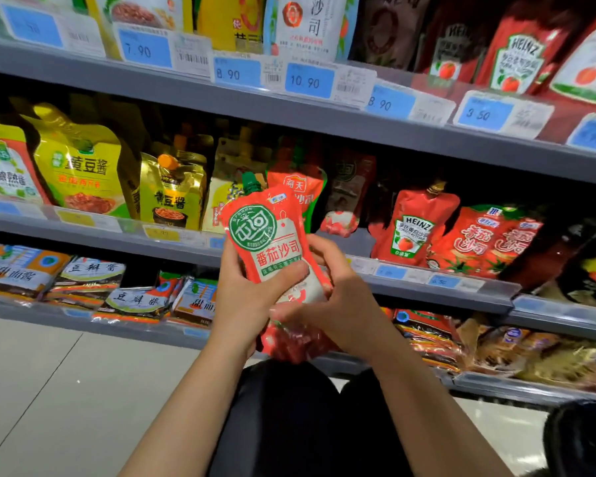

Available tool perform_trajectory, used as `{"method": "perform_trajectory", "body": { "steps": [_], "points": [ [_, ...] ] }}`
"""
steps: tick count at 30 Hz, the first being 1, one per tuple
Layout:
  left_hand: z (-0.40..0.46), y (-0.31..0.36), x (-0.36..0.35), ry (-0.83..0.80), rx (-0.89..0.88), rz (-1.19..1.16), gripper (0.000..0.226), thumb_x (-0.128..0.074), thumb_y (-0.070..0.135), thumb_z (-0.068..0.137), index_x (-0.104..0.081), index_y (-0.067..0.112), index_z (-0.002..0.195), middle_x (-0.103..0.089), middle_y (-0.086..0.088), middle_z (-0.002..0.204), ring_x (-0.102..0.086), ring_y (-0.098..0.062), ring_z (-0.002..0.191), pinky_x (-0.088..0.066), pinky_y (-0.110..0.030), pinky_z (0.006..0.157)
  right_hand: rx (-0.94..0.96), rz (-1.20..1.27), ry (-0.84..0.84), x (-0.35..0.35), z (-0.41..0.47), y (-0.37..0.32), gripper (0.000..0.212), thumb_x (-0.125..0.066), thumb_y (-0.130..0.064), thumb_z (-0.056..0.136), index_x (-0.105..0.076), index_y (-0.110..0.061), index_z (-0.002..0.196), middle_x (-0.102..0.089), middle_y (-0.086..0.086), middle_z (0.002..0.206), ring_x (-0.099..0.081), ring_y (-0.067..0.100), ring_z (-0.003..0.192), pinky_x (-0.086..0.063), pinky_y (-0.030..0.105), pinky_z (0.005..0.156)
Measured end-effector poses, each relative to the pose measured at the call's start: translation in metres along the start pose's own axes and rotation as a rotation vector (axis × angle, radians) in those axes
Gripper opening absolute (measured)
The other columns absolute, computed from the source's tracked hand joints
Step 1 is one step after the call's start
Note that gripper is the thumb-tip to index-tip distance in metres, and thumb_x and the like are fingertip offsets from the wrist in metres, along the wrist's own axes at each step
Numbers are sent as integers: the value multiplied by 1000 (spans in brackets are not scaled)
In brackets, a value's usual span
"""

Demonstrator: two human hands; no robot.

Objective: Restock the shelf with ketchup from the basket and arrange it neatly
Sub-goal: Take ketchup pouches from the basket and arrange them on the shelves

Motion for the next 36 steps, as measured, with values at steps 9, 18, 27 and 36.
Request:
{"method": "perform_trajectory", "body": {
  "steps": [9, 18, 27, 36],
  "points": [
    [-11, -6, -26, -158, 33, 10, 29, -64, 28, 86, -57, 35, 113, -72, 6, 102, -70, -13, 93, -57, -31, 74, -146, 395, 405, 60, -28, 34, 54, -70, 12, 72, -46, -24, 104, -71, 11, 95, -70, 19, 75, -54, 28, 54],
    [-9, -10, -9, -42, 15, -28, 21, -58, 20, 92, -56, 30, 110, -70, 5, 101, -70, -12, 91, -57, -28, 72, -90, 395, 578, 90, -20, 54, 38, -60, 6, 85, -45, -23, 105, -68, 0, 94, -67, 14, 84, -55, 25, 68],
    [2, -22, -4, 14, 2, -20, 32, -61, 38, 79, -56, 34, 111, -71, 12, 101, -69, -11, 93, -56, -35, 77, -48, 230, 746, 115, 57, 65, 41, -61, 2, 87, -43, -28, 110, -62, -4, 108, -62, 14, 103, -54, 35, 86],
    [15, -31, -2, 106, -3, -31, 35, -59, 36, 80, -55, 30, 114, -70, 16, 98, -68, -6, 93, -57, -22, 68, 27, 52, 743, 128, 98, 57, 37, -62, 0, 85, -43, -22, 109, -63, -3, 104, -64, 17, 95, -56, 40, 81]
  ]
}}
Point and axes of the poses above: each hand's wrist, its own z-axis towards the middle knuckle, its own x-axis out of the back of the hand, y = z × x, the point moved 8 cm from there along z, towards the middle knuckle
